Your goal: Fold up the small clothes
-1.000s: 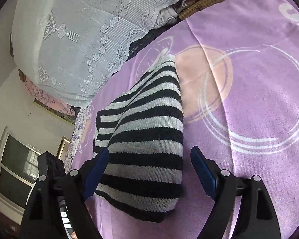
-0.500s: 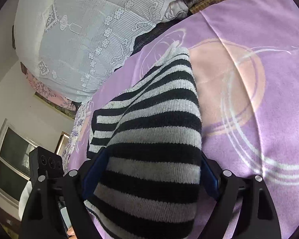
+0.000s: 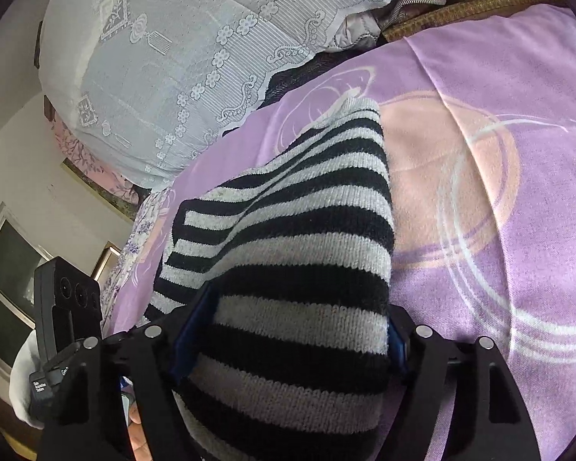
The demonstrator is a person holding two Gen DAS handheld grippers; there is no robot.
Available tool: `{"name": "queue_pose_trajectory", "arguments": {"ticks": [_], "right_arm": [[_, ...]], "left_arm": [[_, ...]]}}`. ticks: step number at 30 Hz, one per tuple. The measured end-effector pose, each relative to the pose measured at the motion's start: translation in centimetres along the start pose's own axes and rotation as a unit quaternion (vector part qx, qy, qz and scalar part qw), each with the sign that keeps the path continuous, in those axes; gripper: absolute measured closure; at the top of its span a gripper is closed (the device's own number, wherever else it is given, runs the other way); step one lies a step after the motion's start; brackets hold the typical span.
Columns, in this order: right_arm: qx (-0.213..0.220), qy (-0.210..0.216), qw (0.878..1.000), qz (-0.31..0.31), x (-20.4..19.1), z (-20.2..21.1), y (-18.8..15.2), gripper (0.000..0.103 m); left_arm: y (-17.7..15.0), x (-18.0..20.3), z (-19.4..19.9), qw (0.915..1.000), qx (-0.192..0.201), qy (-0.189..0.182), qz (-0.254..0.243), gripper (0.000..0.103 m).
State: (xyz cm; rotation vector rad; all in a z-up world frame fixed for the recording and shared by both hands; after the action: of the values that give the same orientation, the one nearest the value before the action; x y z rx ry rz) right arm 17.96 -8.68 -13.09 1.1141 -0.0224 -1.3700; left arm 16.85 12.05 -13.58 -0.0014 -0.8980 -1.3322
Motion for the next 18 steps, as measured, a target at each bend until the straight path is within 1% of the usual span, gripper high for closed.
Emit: {"name": "queue_pose_trajectory", "arguments": {"ticks": [2,5,8,14,18], "right_arm": [[0.009,-0.006,1.0,0.014,-0.5,0.3,0.0,0.031],[0.017,-0.016,0.999,0.03,-1.0,0.8,-0.1,0.033],[0.021,-0.025,0.999,0.035,-1.1,1.4,-0.2,0.033],[0.037,-0.052,0.997,0.041,-0.9,3.9,-0.7,0.034],[0.042,-0.062,0.997,0.029,0.3,6.1,-1.8,0.035]], "left_arm": [[0.0,0.1,0.3,1.0,0.007,-0.004,-0.001,0.021],[0.0,0.6,1.0,0.9995,0.025,-0.015,-0.01,0.022],[-0.2,1.4,1.3,0.9989,0.034,-0.006,-0.03,0.022],[-1.4,3.1,1.3,0.9978,0.024,-0.012,-0.061,0.023],[-2.6,4.6,0.8,0.9968,0.009,-0.017,-0.078,0.024]]}}
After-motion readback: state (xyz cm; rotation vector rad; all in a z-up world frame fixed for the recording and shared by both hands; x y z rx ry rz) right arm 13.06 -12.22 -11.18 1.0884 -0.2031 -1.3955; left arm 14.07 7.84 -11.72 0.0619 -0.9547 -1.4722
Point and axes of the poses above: each gripper's, at about its wrist camera, not at the fingertips, and z roughly against the way its jaws point, x to its right, y to its top, the point moved 3 cm from there along -z, roughly the way its jaws point, and after that the axes turned 2 degrees about z, right-handed, at the moved point
